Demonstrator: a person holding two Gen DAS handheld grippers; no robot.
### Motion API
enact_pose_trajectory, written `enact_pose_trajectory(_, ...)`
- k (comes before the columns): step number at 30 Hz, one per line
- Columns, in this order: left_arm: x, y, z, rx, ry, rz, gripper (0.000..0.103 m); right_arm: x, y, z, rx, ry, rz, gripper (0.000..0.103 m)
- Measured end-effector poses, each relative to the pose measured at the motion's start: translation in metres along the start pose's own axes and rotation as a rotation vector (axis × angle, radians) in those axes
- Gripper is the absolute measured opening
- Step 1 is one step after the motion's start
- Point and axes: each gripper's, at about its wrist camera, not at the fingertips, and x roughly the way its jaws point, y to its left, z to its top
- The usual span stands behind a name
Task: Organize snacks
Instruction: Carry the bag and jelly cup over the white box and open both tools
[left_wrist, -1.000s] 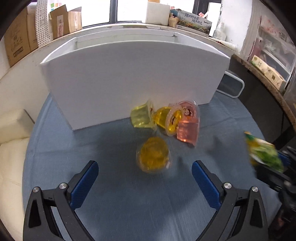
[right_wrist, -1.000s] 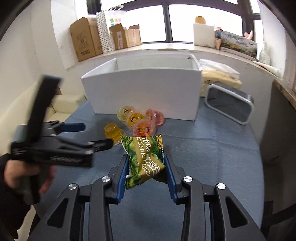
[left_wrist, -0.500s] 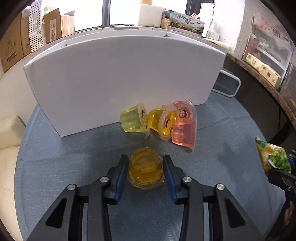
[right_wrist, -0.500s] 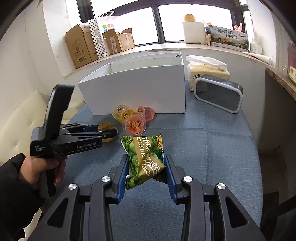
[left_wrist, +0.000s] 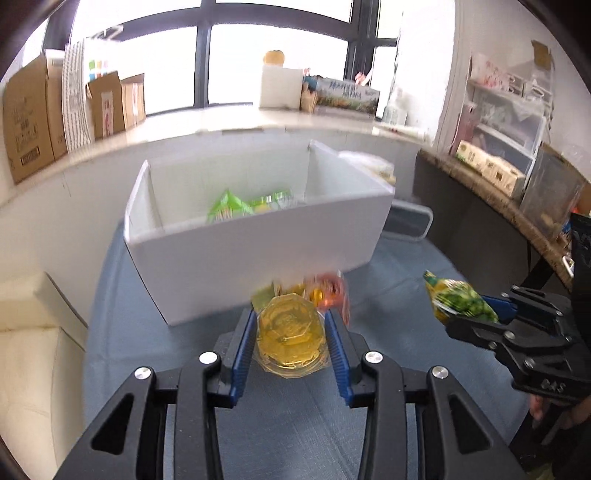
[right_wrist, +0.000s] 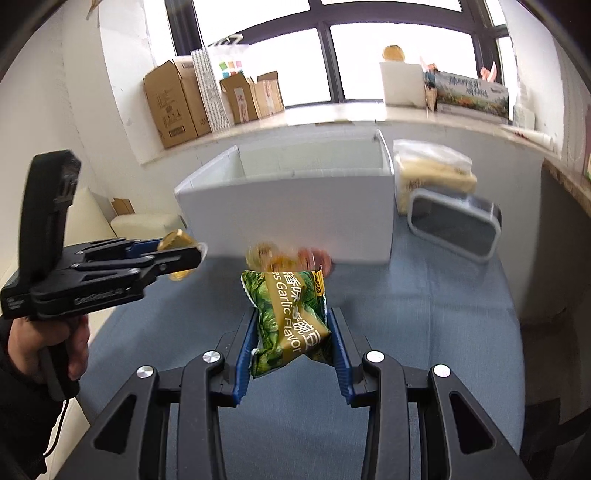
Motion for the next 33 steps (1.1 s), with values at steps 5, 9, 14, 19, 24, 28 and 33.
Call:
enact_pose_trajectory(5, -0.015, 0.015, 0.034, 0.002, -0.054, 0.016, 0.042, -0.002, 0.007, 0.050, -0.049, -0.060, -0.001, 0.040)
enact_pose_trajectory(9, -0.014, 0.026, 0.071, 0.002, -0.089, 0.052, 0.042, 0.012, 0.010, 0.096, -0.086, -0.084, 0.004, 0.040)
enact_pose_trajectory(14, 0.008, 0.039, 0.111, 0.014, -0.089, 0.088, 0.042, 0.043, 0.009, 0.137, -0.116, -0.053, -0.003, 0.040)
enact_pose_trajectory(19, 0.043, 0.052, 0.131, 0.019, -0.049, 0.100, 0.042, 0.078, -0.004, 0.160, -0.098, -0.015, -0.013, 0.040)
enact_pose_trajectory(24, 0.082, 0.064, 0.132, 0.004, 0.026, 0.123, 0.057, 0.111, -0.022, 0.166, -0.077, 0.029, -0.058, 0.058)
enact_pose_trajectory(28, 0.092, 0.073, 0.126, -0.013, 0.021, 0.162, 0.103, 0.116, -0.041, 0.165, -0.008, 0.009, -0.093, 0.103)
enact_pose_trajectory(33, 0.101, 0.075, 0.115, -0.010, 0.084, 0.159, 0.103, 0.114, -0.044, 0.156, 0.001, 0.007, -0.060, 0.103)
